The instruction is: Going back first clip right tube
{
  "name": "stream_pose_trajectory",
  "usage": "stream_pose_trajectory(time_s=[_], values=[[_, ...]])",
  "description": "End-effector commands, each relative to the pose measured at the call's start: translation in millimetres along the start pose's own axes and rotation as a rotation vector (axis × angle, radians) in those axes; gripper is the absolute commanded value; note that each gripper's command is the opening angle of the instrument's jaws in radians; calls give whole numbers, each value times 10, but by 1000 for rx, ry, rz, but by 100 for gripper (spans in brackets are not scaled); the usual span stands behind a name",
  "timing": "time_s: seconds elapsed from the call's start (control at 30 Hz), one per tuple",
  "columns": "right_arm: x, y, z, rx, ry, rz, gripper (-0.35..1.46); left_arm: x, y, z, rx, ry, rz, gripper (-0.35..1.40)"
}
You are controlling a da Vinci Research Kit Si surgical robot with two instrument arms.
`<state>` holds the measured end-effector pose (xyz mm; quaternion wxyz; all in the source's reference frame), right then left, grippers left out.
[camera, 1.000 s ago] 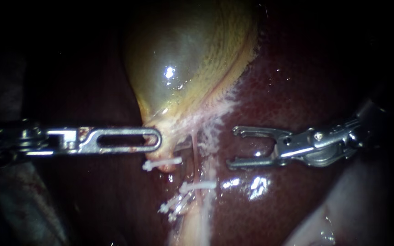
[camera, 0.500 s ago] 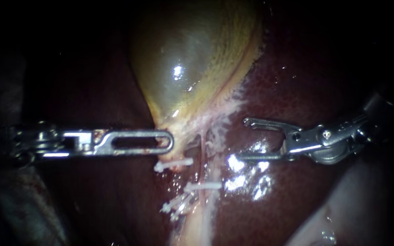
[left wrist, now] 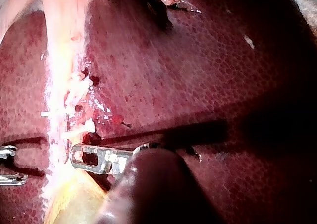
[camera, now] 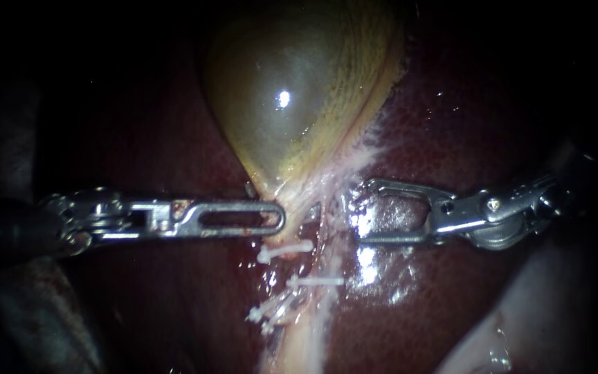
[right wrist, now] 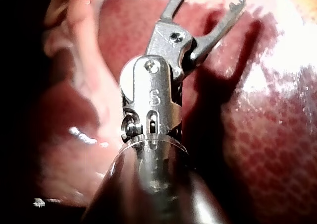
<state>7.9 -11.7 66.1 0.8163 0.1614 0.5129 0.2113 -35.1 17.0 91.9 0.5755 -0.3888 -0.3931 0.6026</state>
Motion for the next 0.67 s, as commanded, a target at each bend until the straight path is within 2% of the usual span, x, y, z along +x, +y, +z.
stream_pose_trajectory(time_s=[0.03,0.67], values=[[0,0,0,0,0,0,58,1,-1,0,0,0,0,-35],[0,0,1,8,1,-6,58,3,-2,5,1,2,-1,-35]])
